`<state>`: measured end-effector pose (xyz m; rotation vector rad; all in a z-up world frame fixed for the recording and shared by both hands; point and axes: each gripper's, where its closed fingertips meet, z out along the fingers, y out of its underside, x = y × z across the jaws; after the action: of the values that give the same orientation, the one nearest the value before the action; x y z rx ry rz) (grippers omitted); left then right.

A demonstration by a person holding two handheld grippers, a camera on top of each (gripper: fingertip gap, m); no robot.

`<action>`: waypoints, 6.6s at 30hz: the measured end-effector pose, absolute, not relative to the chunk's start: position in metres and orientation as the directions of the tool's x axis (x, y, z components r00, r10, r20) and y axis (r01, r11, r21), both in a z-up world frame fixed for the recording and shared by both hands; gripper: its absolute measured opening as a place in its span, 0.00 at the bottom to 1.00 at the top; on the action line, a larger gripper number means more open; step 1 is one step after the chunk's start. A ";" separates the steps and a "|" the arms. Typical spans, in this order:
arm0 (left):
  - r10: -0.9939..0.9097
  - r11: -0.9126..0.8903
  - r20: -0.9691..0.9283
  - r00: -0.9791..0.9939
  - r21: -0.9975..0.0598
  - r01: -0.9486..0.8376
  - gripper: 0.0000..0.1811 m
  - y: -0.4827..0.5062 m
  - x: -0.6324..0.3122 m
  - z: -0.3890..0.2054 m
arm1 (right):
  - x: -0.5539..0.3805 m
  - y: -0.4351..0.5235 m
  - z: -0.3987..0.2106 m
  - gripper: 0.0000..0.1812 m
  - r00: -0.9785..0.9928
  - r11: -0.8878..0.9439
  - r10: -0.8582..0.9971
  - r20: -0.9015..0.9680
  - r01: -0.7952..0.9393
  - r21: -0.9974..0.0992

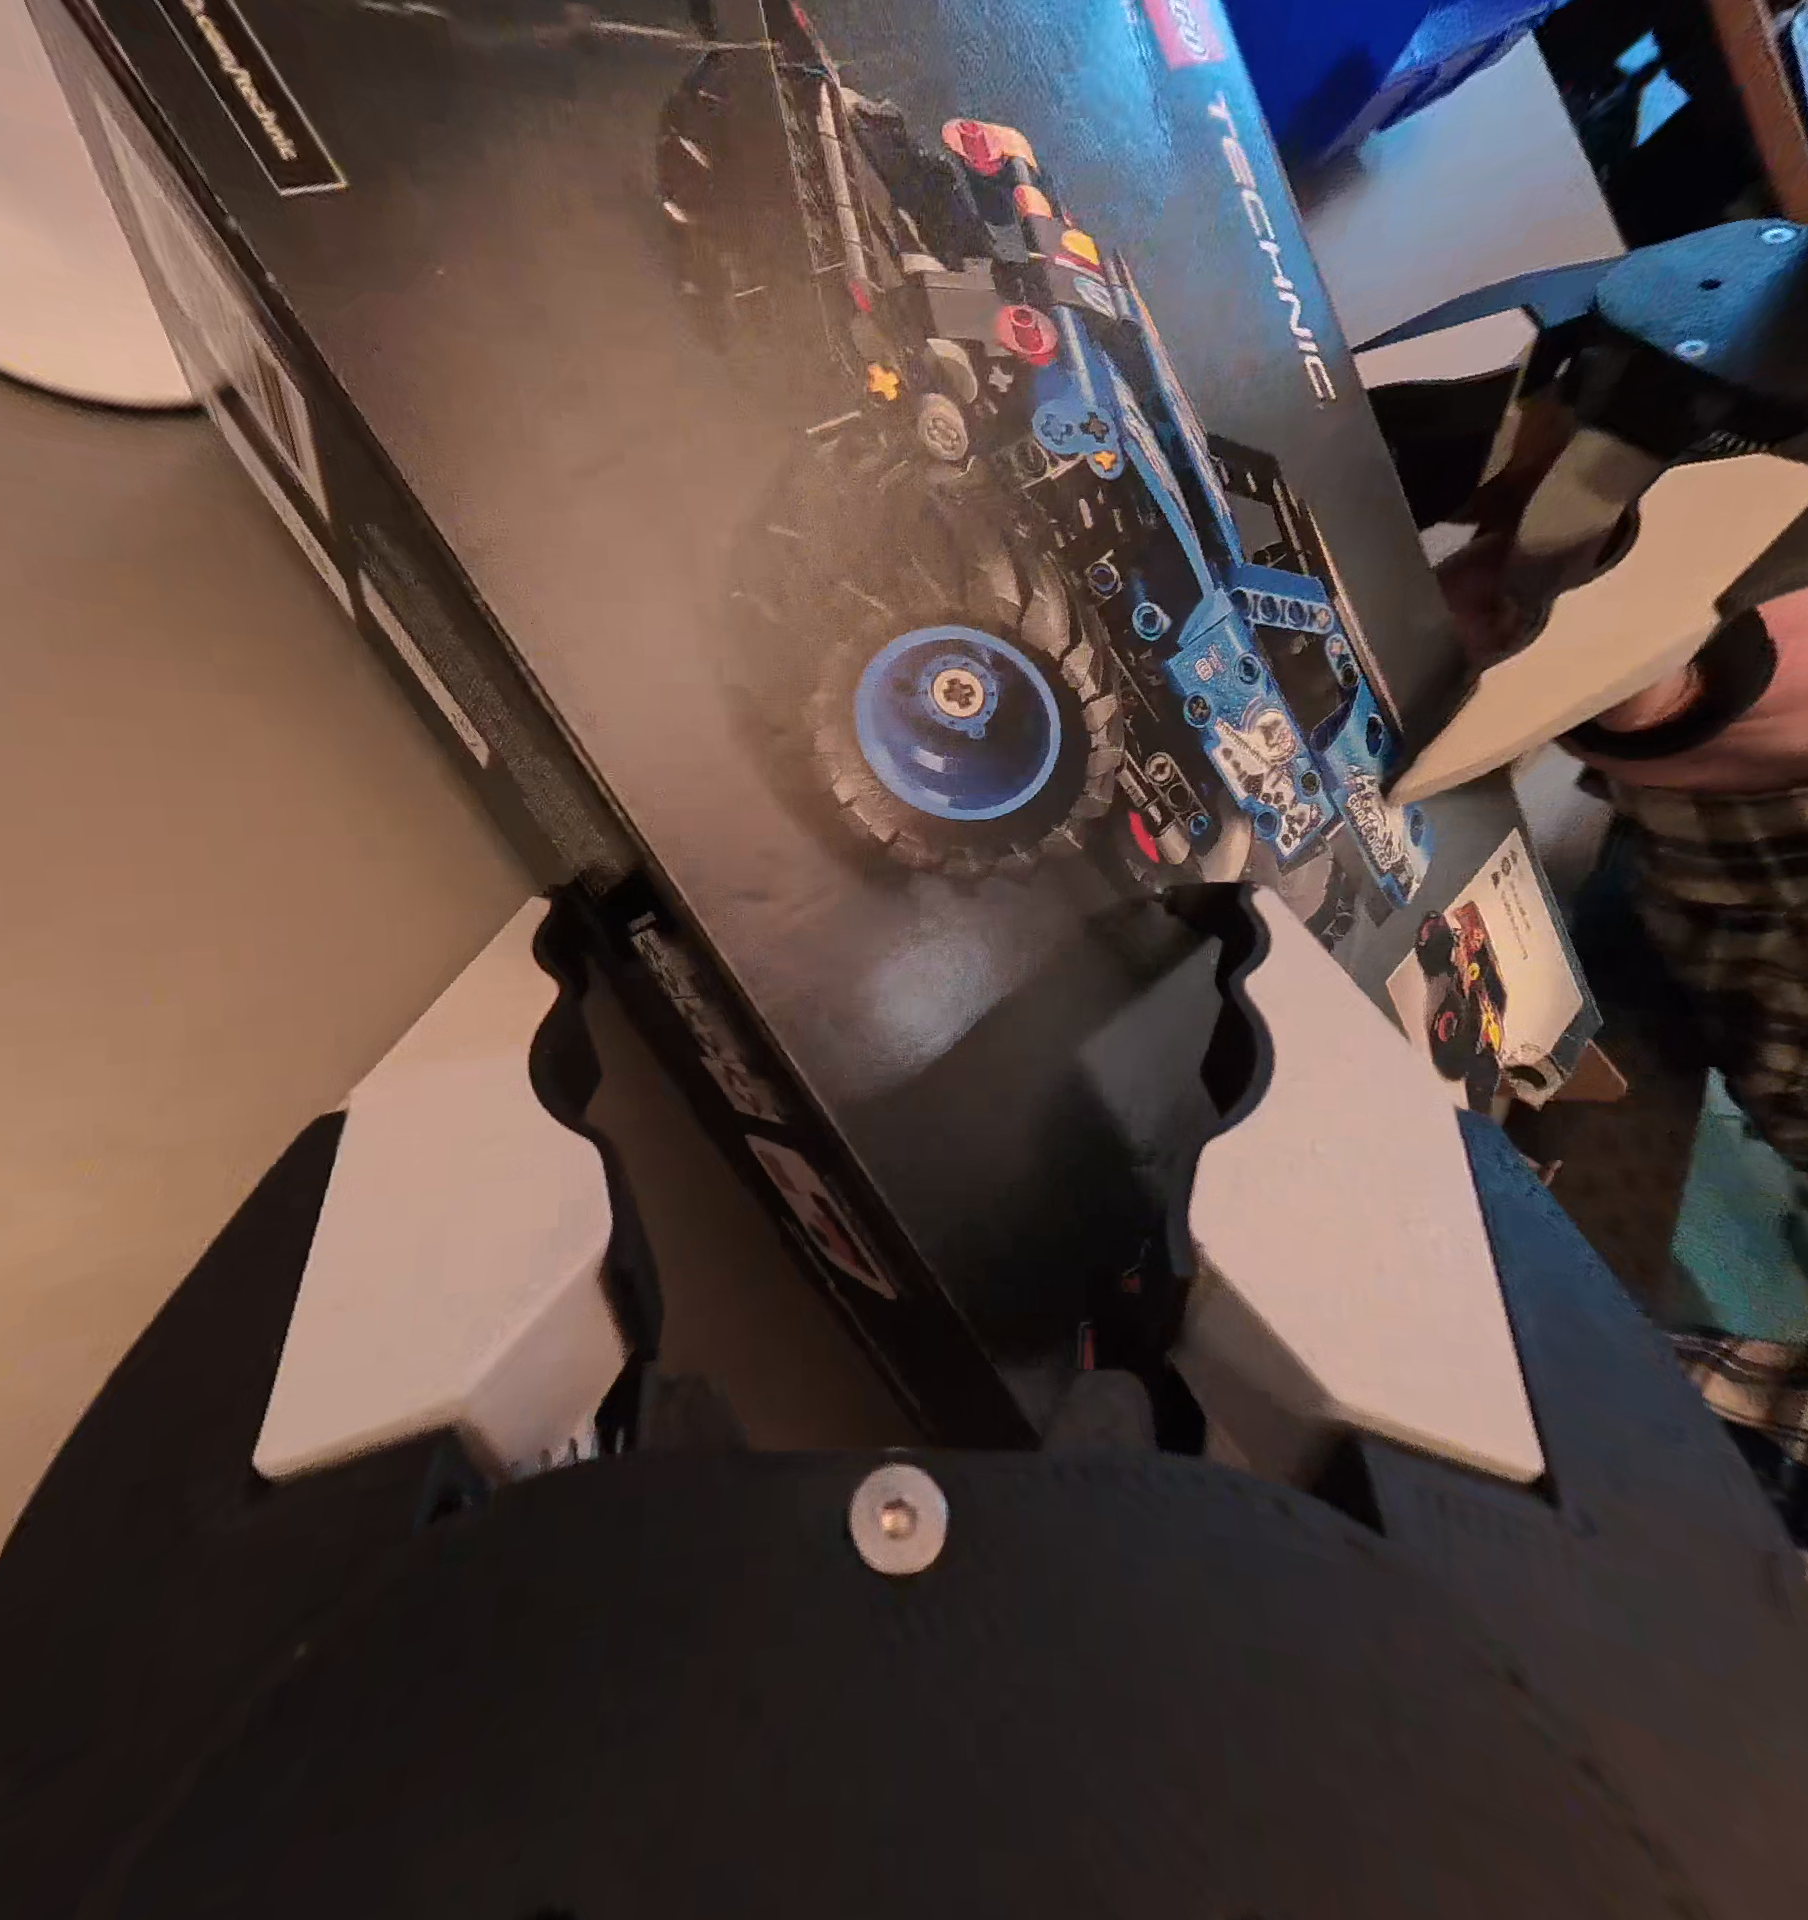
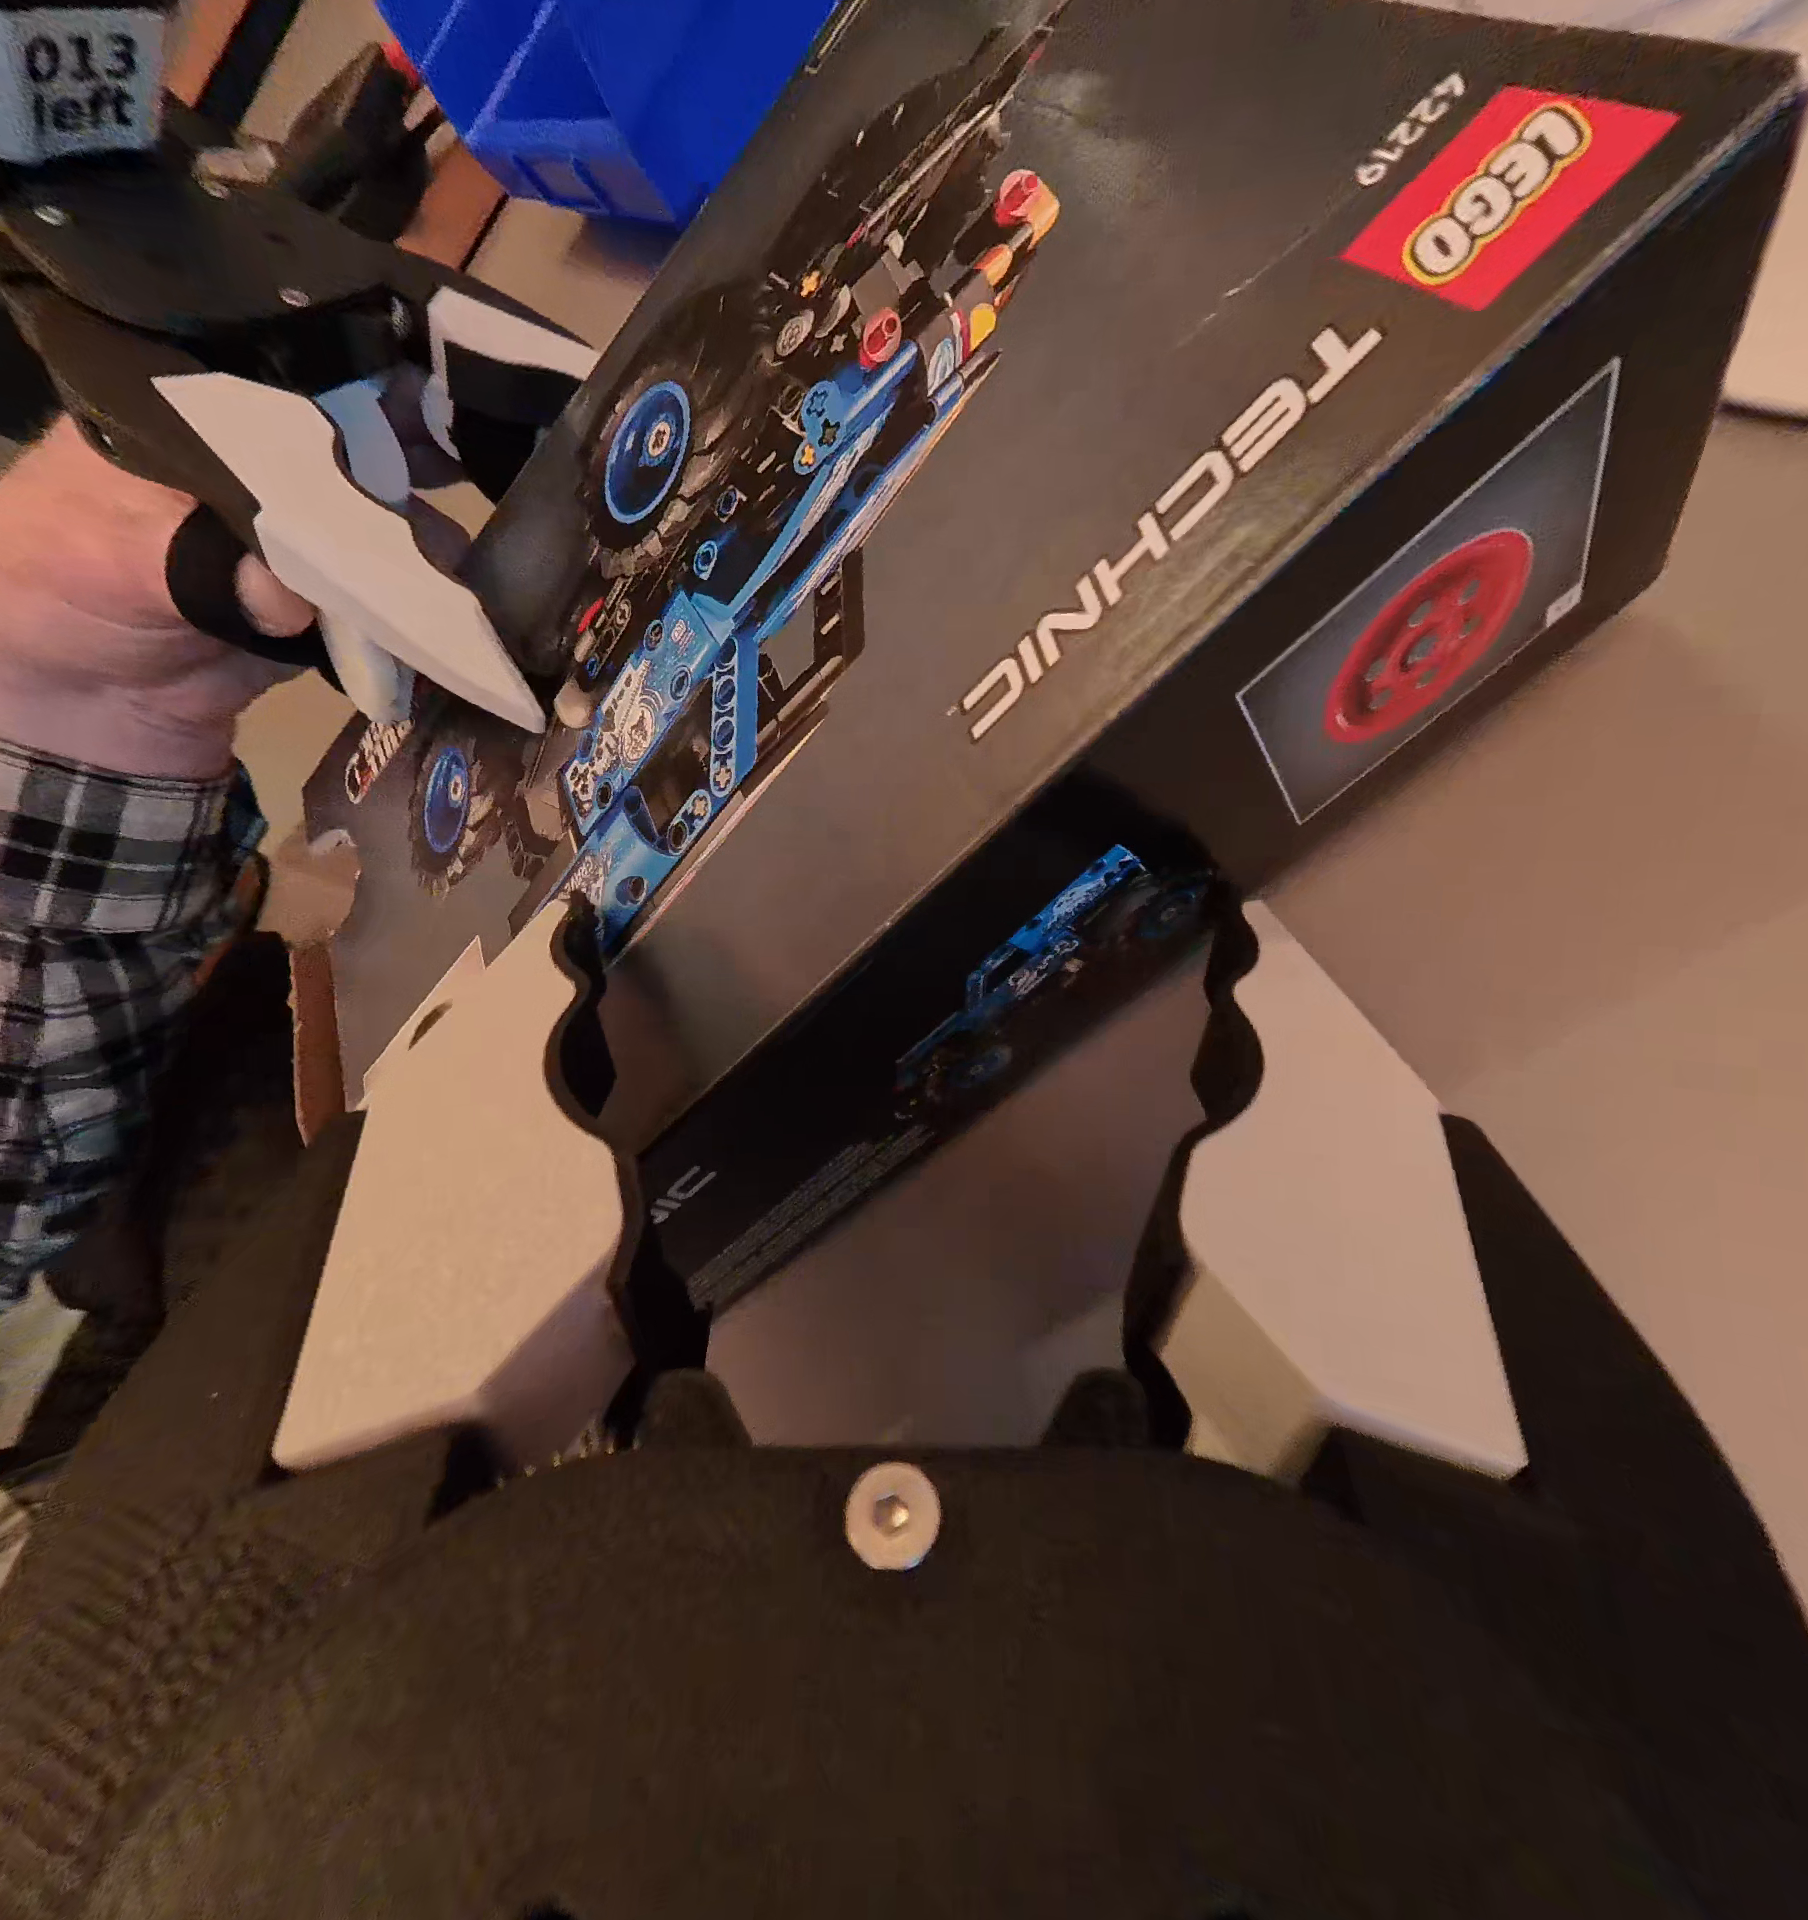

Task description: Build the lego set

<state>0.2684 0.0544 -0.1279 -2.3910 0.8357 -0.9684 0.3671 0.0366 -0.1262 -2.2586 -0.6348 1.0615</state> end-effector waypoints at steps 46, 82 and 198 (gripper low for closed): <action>-0.691 -0.213 0.059 0.720 -0.969 -0.125 0.59 0.107 0.279 -0.002 | 0.374 0.102 0.009 0.59 0.701 -0.162 0.713 -0.033 0.118 -0.980; -0.660 -0.116 -0.042 0.750 -0.981 -0.157 0.57 0.098 0.282 0.055 | 0.382 0.089 0.073 0.49 0.730 -0.039 0.683 0.023 0.068 -0.997; -0.692 -0.309 0.159 0.704 -0.947 -0.090 0.40 0.170 0.281 0.083 | 0.400 0.158 0.078 0.45 0.741 -0.235 0.672 0.000 0.213 -0.948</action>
<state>0.2806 0.1704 0.0834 -1.8091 0.6173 -0.6817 0.3996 0.1577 0.0784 -1.7959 -0.6930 0.4991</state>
